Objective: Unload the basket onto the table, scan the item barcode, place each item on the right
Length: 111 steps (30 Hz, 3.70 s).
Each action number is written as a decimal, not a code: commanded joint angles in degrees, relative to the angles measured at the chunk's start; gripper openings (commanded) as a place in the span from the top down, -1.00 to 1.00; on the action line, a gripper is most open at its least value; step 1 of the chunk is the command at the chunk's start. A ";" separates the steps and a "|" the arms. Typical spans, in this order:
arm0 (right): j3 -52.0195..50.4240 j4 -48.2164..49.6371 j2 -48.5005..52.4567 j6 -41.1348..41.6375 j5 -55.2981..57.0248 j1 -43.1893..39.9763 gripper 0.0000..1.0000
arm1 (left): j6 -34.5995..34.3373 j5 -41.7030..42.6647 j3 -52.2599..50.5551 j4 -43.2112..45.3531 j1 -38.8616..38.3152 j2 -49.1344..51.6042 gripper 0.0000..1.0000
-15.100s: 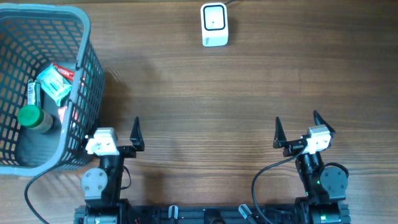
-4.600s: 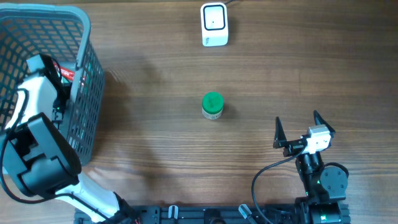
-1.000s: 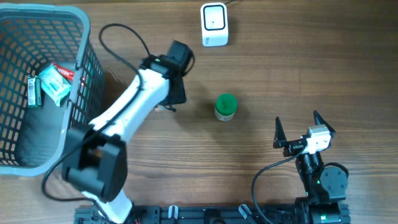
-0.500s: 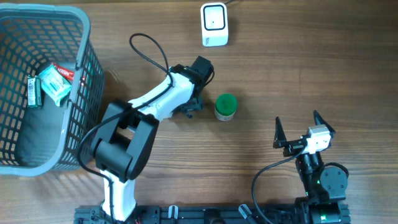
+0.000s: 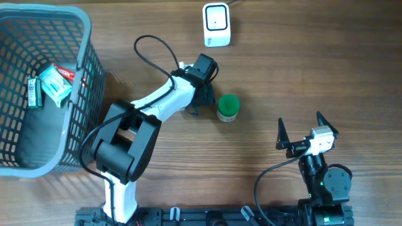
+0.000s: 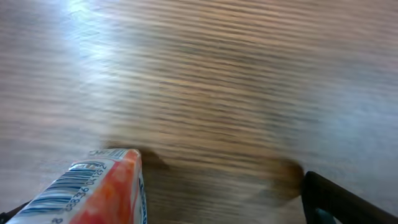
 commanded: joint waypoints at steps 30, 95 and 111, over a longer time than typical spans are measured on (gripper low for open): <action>-0.04 0.15 -0.11 -0.28 0.15 -0.22 -1.00 | 2.19 -9.55 -5.44 -5.88 0.44 -0.72 0.50; -0.04 0.15 -0.11 -0.31 0.15 -0.22 -1.00 | -21.64 11.56 -13.25 16.28 1.81 -13.00 0.92; -0.04 0.15 -0.11 -0.31 0.15 -0.22 -0.99 | -2.80 -23.52 15.21 -13.90 3.52 -29.75 -1.00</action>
